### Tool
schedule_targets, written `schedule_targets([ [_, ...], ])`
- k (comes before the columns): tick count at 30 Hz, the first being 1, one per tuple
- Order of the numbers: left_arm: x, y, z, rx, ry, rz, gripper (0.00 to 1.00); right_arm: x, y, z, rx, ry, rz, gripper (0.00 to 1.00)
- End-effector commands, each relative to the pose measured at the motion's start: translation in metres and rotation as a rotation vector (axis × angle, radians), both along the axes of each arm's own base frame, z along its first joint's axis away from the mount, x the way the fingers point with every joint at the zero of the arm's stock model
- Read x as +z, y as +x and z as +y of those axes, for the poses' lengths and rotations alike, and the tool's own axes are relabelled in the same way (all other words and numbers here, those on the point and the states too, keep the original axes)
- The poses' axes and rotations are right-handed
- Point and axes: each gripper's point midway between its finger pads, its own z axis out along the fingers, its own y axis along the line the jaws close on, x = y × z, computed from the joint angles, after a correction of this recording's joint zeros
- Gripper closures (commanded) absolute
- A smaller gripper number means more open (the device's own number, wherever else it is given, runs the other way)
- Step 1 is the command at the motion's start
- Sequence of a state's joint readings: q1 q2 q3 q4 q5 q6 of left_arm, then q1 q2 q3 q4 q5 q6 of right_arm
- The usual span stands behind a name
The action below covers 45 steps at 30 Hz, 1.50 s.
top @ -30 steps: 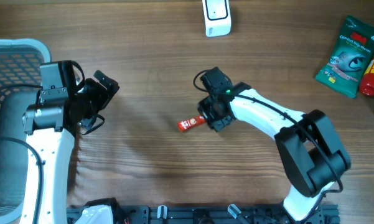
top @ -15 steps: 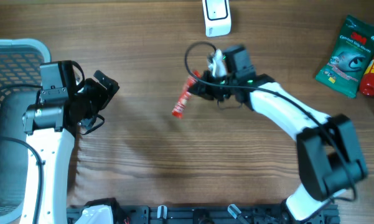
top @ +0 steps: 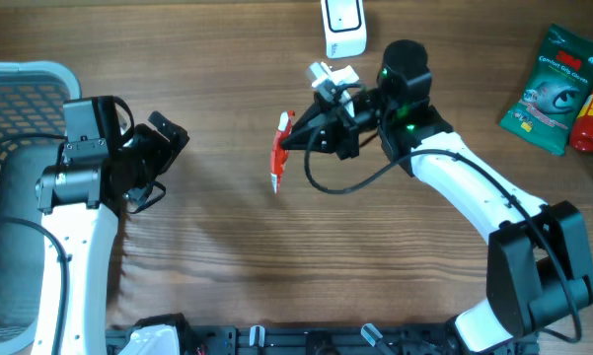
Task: Scan the item barcode
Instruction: 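Raise the red packet to the barcode scanner with the right gripper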
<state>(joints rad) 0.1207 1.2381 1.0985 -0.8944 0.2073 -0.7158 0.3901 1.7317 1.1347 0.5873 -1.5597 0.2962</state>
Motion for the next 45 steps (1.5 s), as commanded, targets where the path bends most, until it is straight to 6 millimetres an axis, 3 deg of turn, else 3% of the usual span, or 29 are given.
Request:
schedule_targets([
  [1,-0.001,0.0,0.001,0.003,-0.004,0.002,0.0,0.015,-0.012,-0.003,0.067,-0.017,0.016,0.95],
  [6,-0.001,0.0,0.001,0.003,-0.004,0.002,0.0,0.025,-0.014,-0.004,0.063,-0.075,0.128,0.95],
  [10,-0.001,0.0,0.001,0.003,-0.004,0.002,0.0,0.023,-0.013,-0.004,0.061,-0.085,0.156,0.95],
  [12,-0.001,0.0,0.001,0.003,-0.004,0.002,0.0,0.017,-0.002,-0.001,0.016,-0.098,0.237,0.95],
  [14,-0.001,0.0,0.001,0.003,-0.004,0.002,0.0,0.004,0.013,0.004,-0.053,-0.106,0.311,0.95],
  [17,-0.001,0.0,0.001,0.003,-0.004,0.002,0.0,-0.049,0.059,0.013,-0.325,-0.206,0.524,0.95],
  [19,-0.001,0.0,0.001,0.003,-0.004,0.002,0.0,-0.095,0.09,0.004,-0.59,-0.33,0.625,0.95],
  [23,-0.001,0.0,0.001,0.003,-0.004,0.002,0.0,-0.11,0.121,-0.013,-0.816,-0.358,0.75,0.95],
  [24,-0.001,0.0,0.001,0.003,-0.004,0.002,0.0,-0.119,0.135,-0.024,-0.927,-0.366,0.824,0.95],
  [28,-0.001,0.0,0.001,0.003,-0.004,0.002,0.0,-0.138,0.154,-0.056,-1.12,-0.379,1.036,0.95],
  [33,-0.001,0.0,0.001,0.003,-0.004,0.002,0.0,-0.118,0.188,-0.097,-1.239,-0.291,1.089,0.95],
  [37,-0.001,0.0,0.001,0.003,-0.004,0.002,0.0,-0.099,0.224,-0.138,-1.432,-0.254,1.052,0.95],
  [41,-0.001,0.0,0.001,0.003,-0.004,0.002,0.0,-0.079,0.264,-0.148,-1.462,-0.19,1.004,0.95],
  [45,-0.001,0.0,0.001,0.003,-0.004,0.002,0.0,-0.078,0.314,-0.145,-1.466,-0.142,0.983,0.95],
])
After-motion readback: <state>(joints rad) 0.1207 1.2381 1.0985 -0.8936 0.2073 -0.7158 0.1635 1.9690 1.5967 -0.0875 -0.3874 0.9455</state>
